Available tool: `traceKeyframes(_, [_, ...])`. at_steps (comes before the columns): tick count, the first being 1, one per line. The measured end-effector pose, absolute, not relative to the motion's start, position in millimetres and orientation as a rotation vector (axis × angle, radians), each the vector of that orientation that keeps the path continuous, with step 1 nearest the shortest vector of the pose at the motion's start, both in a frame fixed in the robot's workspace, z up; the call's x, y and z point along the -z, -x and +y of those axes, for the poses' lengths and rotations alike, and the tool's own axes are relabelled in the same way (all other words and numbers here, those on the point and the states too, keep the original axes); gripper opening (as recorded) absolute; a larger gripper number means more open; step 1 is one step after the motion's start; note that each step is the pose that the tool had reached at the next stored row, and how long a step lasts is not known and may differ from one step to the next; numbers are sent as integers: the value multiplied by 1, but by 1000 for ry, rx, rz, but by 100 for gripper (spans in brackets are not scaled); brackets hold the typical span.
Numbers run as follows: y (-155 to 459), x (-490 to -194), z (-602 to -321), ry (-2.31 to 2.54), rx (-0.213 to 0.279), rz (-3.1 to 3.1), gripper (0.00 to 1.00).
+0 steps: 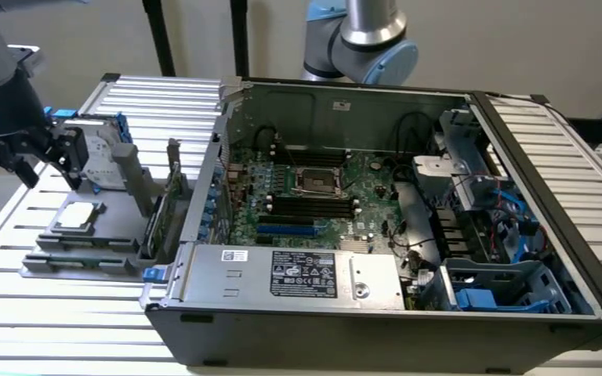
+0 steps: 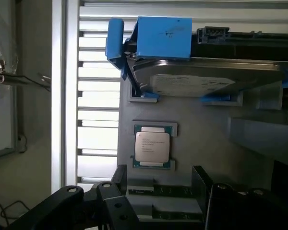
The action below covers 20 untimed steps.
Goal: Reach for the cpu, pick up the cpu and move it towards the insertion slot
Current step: 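Pick up the cpu and move it towards the insertion slot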
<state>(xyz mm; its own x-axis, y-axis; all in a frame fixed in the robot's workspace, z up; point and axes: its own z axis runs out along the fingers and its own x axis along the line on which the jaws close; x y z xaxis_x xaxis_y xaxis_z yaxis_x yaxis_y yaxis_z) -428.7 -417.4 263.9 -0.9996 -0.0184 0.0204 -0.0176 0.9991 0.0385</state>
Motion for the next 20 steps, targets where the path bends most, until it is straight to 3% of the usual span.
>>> traceKeyframes(20, [431, -227, -417, -28, 59, -3131, 65])
